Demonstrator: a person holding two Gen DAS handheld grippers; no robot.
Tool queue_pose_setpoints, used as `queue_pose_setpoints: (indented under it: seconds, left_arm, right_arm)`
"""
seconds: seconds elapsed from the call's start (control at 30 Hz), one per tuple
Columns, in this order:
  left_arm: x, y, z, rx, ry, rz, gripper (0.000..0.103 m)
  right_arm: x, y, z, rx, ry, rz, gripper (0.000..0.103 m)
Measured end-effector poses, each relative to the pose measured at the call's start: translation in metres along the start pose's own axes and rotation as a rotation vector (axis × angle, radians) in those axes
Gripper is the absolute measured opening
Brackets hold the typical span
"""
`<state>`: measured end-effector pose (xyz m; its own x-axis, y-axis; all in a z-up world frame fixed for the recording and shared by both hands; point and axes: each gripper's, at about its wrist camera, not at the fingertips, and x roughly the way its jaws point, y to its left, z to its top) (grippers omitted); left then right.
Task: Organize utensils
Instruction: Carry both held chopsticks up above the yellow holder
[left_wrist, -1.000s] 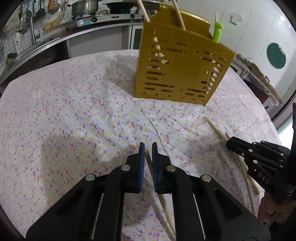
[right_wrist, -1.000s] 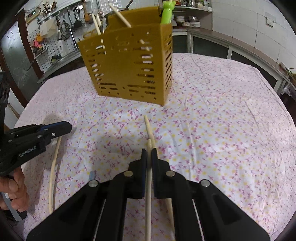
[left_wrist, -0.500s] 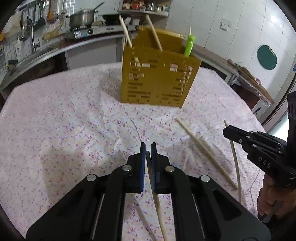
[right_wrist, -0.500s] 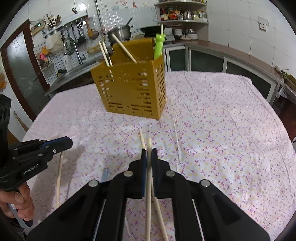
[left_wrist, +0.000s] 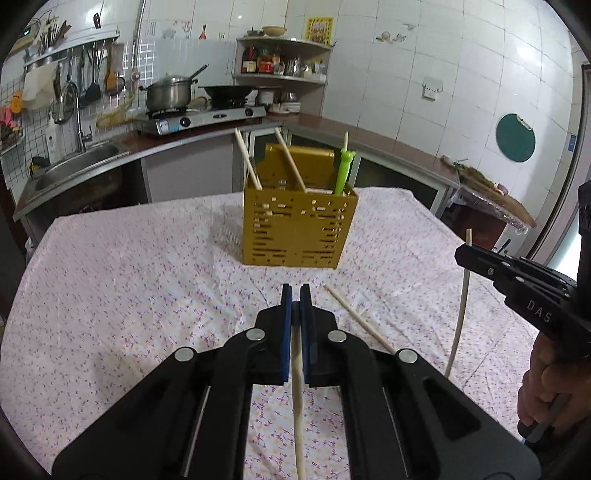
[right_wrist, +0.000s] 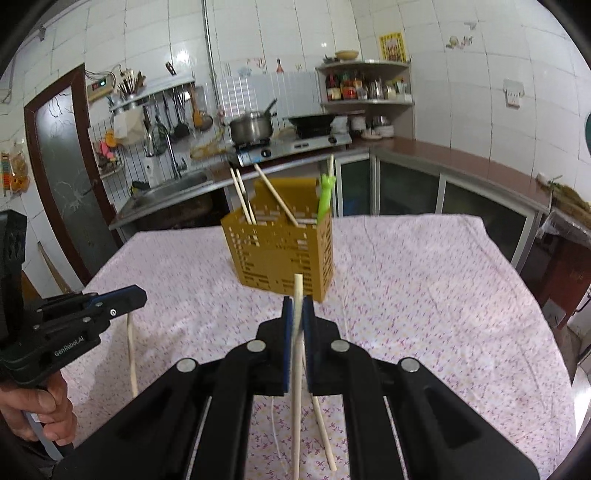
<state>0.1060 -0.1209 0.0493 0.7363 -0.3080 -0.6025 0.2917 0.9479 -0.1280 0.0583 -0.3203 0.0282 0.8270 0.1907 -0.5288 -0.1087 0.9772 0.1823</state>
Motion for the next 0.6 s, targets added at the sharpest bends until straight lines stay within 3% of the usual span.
queue_pose_setpoints:
  seconds: [0.6]
  left_arm:
    - [-0.052, 0.002, 0.022, 0.004, -0.132, 0.019, 0.003]
  right_arm:
    - [-0.041, 0.012, 0.028, -0.033, -0.096, -0.022, 0.006]
